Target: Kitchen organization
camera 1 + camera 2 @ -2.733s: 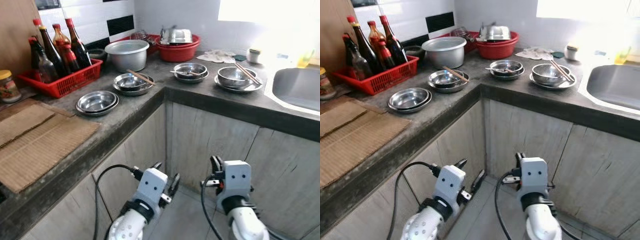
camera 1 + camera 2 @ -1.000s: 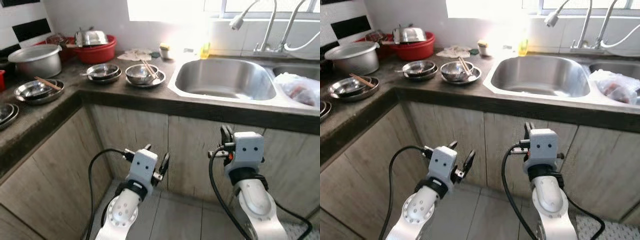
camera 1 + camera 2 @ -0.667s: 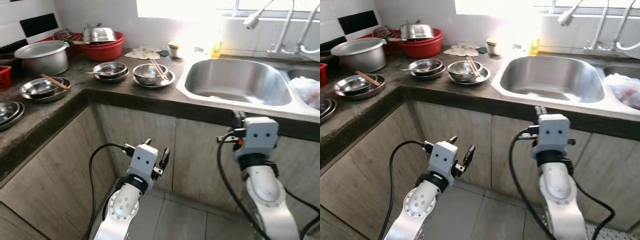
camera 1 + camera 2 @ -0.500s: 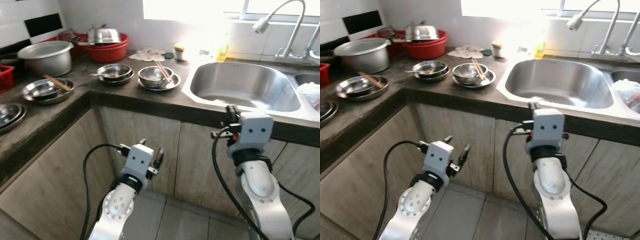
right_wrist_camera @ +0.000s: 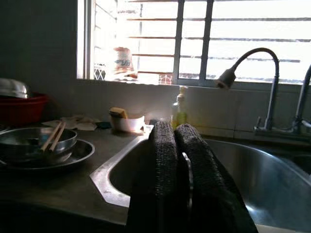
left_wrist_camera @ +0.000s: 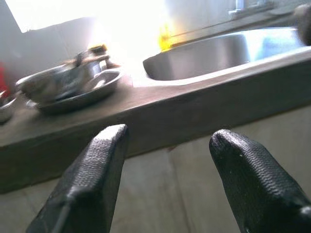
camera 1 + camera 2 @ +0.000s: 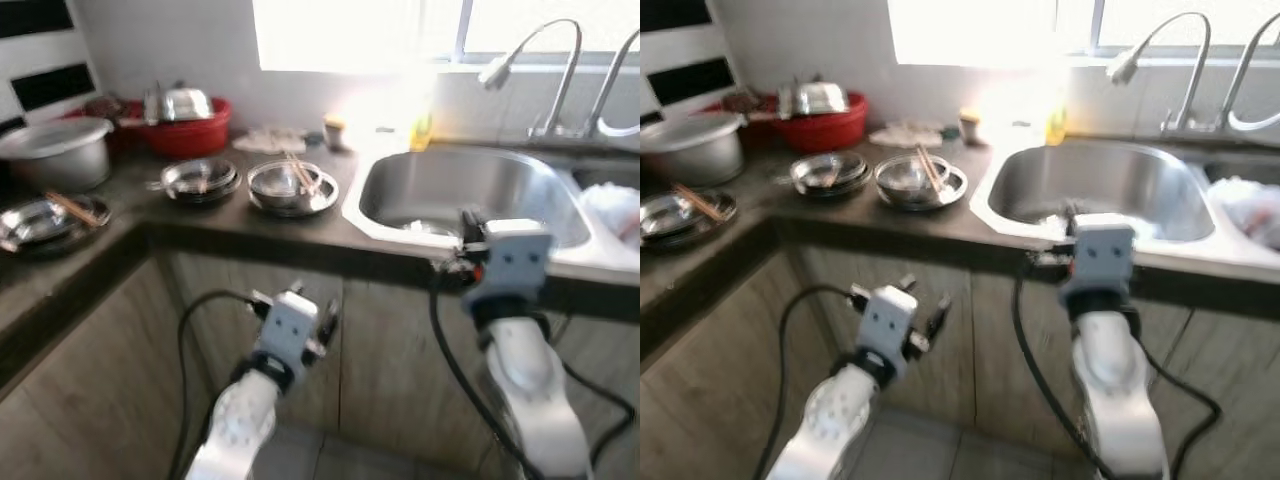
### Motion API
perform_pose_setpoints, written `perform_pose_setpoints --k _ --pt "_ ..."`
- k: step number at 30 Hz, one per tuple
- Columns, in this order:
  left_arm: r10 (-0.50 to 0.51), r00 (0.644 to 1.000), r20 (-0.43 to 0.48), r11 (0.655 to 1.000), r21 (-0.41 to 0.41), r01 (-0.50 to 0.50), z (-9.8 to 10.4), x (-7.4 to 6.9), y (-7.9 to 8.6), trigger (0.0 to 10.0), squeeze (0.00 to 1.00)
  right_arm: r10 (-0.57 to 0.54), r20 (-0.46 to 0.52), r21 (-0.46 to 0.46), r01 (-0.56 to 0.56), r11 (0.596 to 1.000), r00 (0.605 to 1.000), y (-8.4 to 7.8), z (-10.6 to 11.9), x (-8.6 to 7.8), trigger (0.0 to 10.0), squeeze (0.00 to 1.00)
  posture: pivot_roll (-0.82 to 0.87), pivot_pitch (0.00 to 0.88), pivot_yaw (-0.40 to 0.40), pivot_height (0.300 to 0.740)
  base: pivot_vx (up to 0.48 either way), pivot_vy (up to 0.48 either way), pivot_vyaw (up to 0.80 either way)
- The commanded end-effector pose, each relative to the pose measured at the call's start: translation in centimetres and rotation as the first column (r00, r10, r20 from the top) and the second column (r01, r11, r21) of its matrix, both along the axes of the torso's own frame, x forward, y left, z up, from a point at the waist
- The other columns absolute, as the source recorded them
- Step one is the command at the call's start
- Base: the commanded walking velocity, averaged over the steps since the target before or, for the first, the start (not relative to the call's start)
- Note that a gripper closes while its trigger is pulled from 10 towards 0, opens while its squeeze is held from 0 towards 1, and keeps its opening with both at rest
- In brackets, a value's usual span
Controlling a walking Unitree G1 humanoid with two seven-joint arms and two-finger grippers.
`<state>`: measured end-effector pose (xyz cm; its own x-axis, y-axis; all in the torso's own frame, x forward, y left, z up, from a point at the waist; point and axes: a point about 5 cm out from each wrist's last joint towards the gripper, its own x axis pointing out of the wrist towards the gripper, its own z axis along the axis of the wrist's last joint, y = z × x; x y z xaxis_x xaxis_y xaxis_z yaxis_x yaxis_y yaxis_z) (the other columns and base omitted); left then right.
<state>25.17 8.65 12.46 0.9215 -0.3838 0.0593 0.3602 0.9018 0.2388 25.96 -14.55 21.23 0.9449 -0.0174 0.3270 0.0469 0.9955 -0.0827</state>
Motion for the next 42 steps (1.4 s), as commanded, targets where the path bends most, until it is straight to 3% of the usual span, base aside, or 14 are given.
perform_pose_setpoints --k 1,6,22,27,31,42 --pt "-0.024 1.0 0.01 1.0 -0.006 0.024 0.3 0.0 -0.7 10.0 0.0 -0.027 0.018 -0.012 0.027 1.0 0.999 -0.7 0.4 0.0 10.0 0.0 0.16 0.0 -0.013 0.74 0.442 0.0 0.0" --pt "-0.029 1.0 0.007 1.0 -0.004 0.029 0.2 -0.1 -0.8 10.0 0.0 -0.028 0.018 -0.015 0.028 0.999 0.999 -0.8 0.5 0.1 10.0 0.0 0.16 0.0 -0.013 0.74 0.437 0.0 0.0" --pt "-0.026 1.0 0.007 1.0 0.002 0.026 0.0 -0.2 -0.8 10.0 0.0 -0.024 0.018 -0.023 0.024 0.999 1.0 -0.8 0.6 0.2 10.0 0.0 0.16 0.0 -0.017 0.74 0.348 -0.324 0.0" --pt "-0.011 1.0 -0.004 0.999 -0.032 0.011 0.0 -0.1 -0.8 10.0 0.0 -0.008 0.012 -0.033 0.008 0.999 1.0 -0.6 0.8 0.5 10.0 0.0 0.16 0.0 -0.023 0.74 0.15 -0.118 0.0" --pt "-0.007 1.0 -0.004 1.0 -0.03 0.006 0.1 0.0 -0.8 10.0 0.0 0.006 0.017 -0.05 -0.005 0.999 1.0 -0.7 1.3 1.0 10.0 0.0 0.16 0.0 -0.025 0.74 0.0 0.0 0.0" --pt "-0.022 1.0 -0.013 0.999 -0.042 0.022 0.0 -0.8 -1.3 10.0 0.0 0.008 0.019 -0.188 -0.005 0.982 1.0 -1.8 3.2 4.8 10.0 0.0 0.16 0.0 -0.041 0.74 0.0 0.0 0.0"
